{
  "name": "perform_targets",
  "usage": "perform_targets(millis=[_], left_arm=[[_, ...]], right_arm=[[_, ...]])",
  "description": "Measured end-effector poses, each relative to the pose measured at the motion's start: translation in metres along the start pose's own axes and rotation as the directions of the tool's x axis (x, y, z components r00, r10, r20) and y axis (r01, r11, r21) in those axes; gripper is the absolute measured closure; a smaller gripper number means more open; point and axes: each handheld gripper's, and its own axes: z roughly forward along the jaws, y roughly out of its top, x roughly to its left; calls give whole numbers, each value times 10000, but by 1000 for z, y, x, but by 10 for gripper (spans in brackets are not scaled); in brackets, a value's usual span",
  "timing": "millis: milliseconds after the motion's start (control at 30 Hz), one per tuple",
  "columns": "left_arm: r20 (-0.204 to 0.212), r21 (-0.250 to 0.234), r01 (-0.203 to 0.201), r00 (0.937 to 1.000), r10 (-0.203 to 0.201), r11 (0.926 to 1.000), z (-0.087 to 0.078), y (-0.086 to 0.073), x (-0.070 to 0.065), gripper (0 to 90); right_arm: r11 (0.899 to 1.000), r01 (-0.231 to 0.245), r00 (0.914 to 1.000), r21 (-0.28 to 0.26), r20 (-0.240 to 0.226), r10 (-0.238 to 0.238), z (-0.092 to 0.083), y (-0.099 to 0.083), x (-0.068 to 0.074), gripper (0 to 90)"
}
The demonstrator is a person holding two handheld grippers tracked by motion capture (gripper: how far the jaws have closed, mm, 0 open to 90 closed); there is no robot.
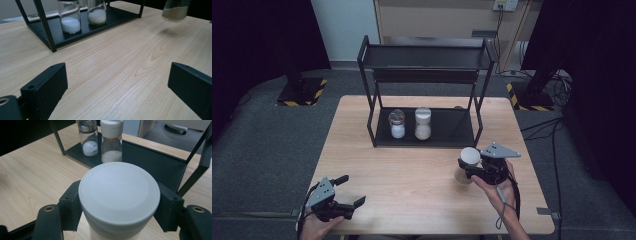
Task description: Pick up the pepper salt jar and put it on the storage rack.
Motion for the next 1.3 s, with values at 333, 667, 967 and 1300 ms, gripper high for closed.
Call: perform_targets(millis=[333, 667, 967, 1300], left_arm=[[1, 0, 7, 10000, -7, 10000, 0, 0, 0, 16], [20, 4, 7, 10000, -7, 10000, 0, 0, 0, 16], [19, -5, 15, 10000, -15, 10000, 0, 0, 0, 16], [23, -7, 25, 10000, -25, 10000, 0, 0, 0, 16]], right_arm=[[10000, 83, 9998, 38, 182, -84, 21, 31, 1, 336], [10000, 48, 9990, -22, 452, -47, 46, 67, -4, 336], [10000, 21, 9965, 71, 839, -27, 68, 87, -11, 336], [9997, -229, 9908, 62, 1337, 218, 95, 95, -22, 336]])
